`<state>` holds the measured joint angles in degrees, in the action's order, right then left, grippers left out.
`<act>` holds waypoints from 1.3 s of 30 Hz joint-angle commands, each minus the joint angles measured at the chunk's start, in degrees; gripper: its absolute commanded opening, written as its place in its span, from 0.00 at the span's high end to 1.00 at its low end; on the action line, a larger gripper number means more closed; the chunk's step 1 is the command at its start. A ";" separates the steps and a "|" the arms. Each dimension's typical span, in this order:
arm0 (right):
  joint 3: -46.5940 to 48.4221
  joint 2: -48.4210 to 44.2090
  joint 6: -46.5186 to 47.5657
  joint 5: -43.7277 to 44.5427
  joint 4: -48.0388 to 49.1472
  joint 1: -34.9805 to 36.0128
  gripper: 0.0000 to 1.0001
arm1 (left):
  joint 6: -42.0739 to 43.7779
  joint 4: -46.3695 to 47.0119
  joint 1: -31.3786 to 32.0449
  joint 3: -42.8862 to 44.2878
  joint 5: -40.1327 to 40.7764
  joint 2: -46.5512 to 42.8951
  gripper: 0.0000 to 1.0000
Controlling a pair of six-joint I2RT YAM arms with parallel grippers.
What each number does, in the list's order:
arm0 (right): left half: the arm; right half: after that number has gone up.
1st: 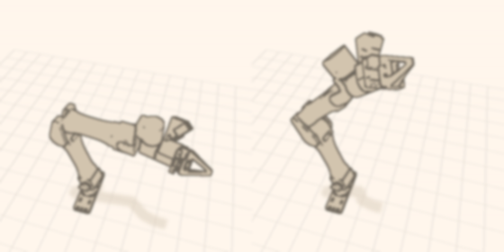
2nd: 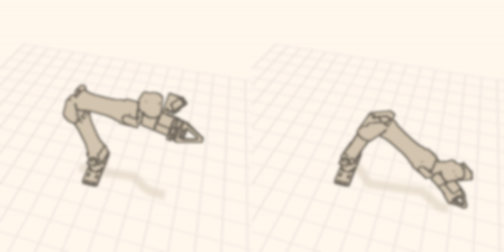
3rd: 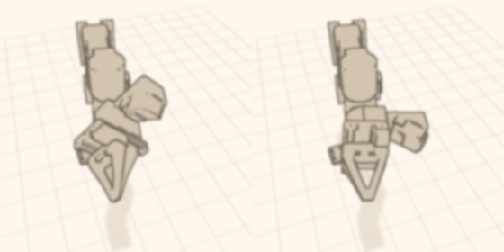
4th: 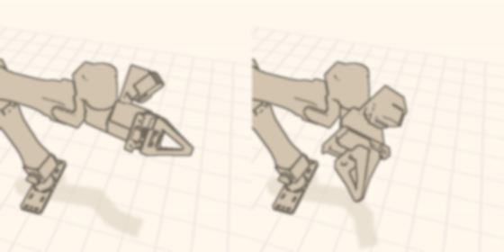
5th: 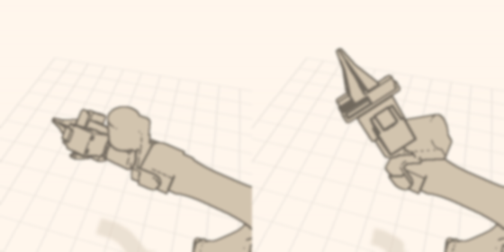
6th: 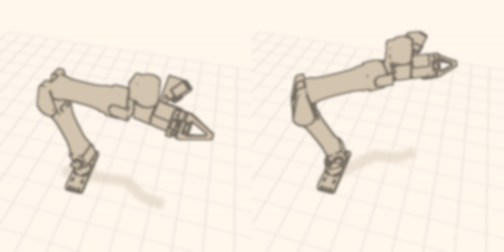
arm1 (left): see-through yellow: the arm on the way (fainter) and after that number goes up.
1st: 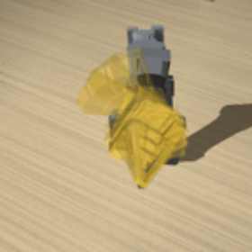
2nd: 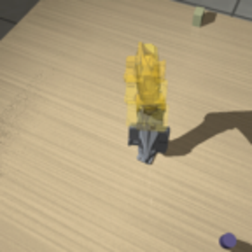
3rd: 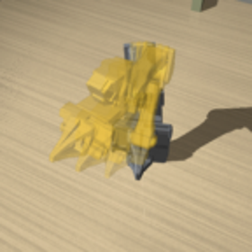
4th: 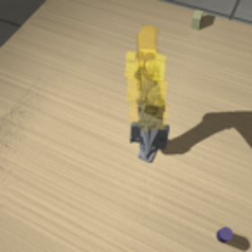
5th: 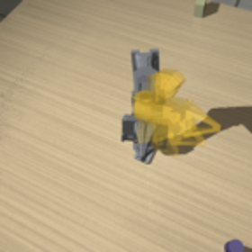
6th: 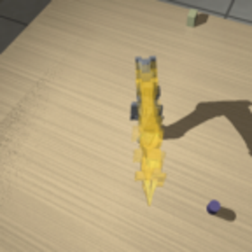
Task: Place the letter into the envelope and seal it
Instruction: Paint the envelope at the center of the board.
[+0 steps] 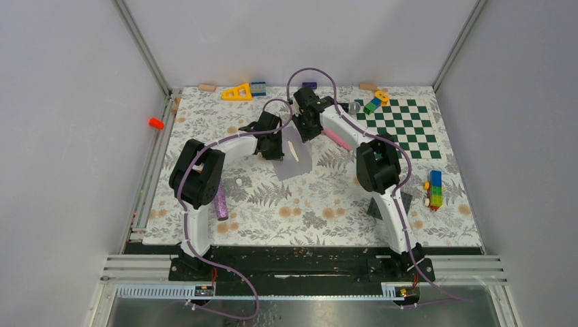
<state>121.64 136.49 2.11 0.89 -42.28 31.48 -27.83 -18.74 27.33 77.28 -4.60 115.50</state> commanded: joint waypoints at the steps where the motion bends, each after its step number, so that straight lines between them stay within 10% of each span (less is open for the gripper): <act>1: -2.43 -2.17 0.48 0.76 -3.18 0.06 1.00 | 1.21 -4.94 0.88 -1.44 1.60 1.73 1.00; 39: -7.03 -10.20 5.13 4.26 -3.24 -1.40 1.00 | 1.38 -5.43 1.33 -1.35 3.11 1.75 1.00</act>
<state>114.10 131.11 6.68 4.54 -44.58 31.09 -27.44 -18.74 27.94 77.28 -3.29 115.46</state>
